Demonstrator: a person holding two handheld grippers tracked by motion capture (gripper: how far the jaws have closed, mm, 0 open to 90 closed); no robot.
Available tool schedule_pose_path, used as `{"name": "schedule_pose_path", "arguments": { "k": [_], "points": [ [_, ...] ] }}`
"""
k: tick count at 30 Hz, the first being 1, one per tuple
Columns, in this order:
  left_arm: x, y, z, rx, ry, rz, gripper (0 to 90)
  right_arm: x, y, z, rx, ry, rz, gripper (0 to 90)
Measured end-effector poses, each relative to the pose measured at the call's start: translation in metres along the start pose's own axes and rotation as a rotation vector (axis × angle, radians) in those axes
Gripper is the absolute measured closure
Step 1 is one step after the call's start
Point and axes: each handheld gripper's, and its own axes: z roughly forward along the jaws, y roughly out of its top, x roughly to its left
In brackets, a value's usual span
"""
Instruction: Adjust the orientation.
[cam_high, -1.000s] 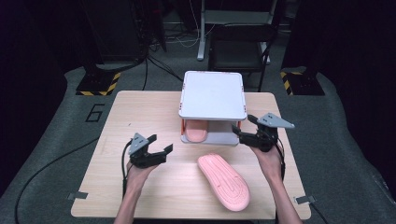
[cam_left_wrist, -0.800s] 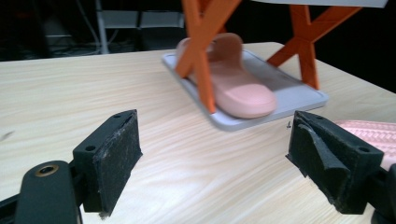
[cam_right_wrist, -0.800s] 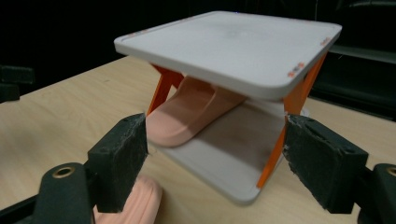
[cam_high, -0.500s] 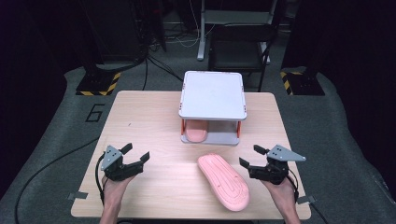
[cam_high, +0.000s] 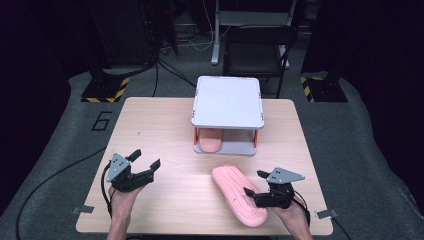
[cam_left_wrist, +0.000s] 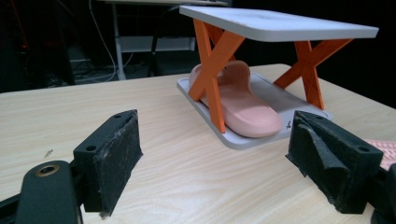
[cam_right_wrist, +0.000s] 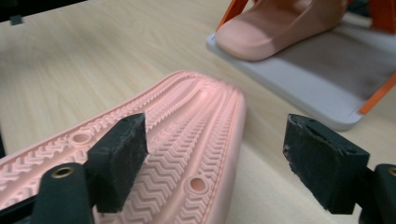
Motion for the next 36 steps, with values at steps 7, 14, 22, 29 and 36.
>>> {"name": "schedule_pose_path", "arguments": {
  "k": [7,14,22,29,36],
  "points": [
    [-0.005,0.005,0.002,-0.027,0.006,0.006,16.8,-0.021,-0.012,-0.005,0.004,-0.089,0.032,22.2],
    [-0.002,0.005,-0.001,-0.022,0.021,0.0,17.3,-0.042,-0.023,-0.009,0.036,-0.155,0.064,23.7],
    [0.001,0.007,-0.003,-0.034,0.033,0.003,17.5,-0.063,-0.027,-0.027,-0.043,-0.208,0.159,24.6],
    [-0.002,0.01,-0.003,-0.033,0.028,0.009,17.5,-0.048,-0.01,-0.056,-0.161,-0.196,0.139,22.5],
    [-0.004,0.013,-0.002,-0.037,0.019,0.019,17.6,-0.01,-0.017,-0.064,-0.167,-0.108,0.092,20.4]
  ]
}}
